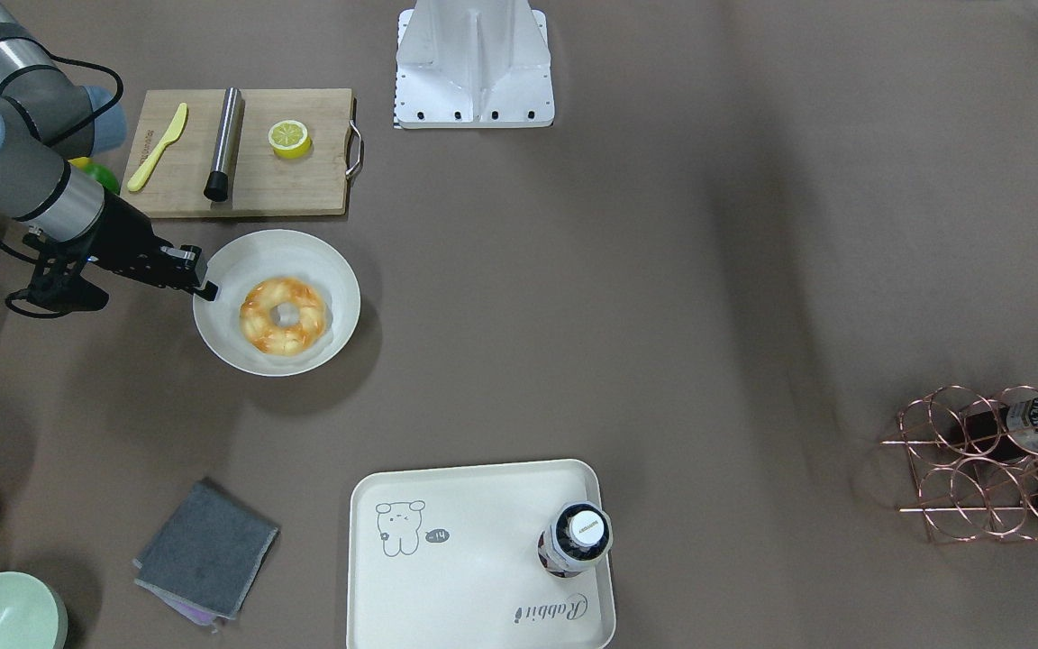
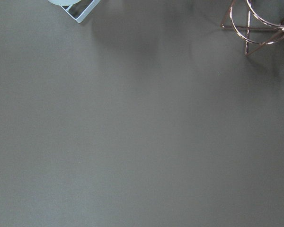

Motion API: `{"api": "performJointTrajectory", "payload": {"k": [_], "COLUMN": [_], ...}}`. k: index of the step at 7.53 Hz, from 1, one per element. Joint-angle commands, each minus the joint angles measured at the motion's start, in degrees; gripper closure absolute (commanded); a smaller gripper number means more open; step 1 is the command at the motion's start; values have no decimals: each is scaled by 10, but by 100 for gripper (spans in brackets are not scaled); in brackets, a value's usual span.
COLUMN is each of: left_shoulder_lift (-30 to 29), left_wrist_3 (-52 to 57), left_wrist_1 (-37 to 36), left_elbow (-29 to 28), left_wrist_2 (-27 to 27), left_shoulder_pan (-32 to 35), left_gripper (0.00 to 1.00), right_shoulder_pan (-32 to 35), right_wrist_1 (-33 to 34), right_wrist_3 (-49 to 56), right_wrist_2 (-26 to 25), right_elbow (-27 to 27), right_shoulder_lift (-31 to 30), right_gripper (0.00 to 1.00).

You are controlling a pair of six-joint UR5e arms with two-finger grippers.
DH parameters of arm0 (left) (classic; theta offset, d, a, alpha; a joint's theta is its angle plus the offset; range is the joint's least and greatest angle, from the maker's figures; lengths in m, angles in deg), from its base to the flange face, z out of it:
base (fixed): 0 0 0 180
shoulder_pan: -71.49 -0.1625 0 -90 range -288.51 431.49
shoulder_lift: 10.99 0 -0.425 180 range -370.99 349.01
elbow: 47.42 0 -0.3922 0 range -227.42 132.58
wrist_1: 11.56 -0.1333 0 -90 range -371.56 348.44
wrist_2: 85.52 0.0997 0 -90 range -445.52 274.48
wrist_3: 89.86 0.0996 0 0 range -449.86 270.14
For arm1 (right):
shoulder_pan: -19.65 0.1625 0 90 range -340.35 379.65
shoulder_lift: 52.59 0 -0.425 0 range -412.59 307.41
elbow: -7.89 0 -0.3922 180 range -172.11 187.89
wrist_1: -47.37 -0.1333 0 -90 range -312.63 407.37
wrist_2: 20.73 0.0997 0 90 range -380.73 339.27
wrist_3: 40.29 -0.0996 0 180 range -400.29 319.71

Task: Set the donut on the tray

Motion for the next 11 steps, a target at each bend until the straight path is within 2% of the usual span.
{"api": "performJointTrajectory", "payload": {"k": [1,7,11], "left_shoulder_lift": [0,-8,-15], "left_wrist_3": [0,-4,-4], "left_wrist_1": [0,0,-1], "left_elbow": [0,1,7], "left_wrist_2": [-1,-2,-3], "left_shoulder_pan": [0,0,0], "left_gripper": [2,2,2], "right_shoulder_pan": [1,51,43], "right_wrist_1": [-1,1,-3], "right_wrist_3": [-28,-57,-57], "right_wrist_2": [2,-28,-95], "right_elbow": [-47,-308,-470], "right_shoulder_lift": [79,341,448], "right_gripper": [100,100,100]}}
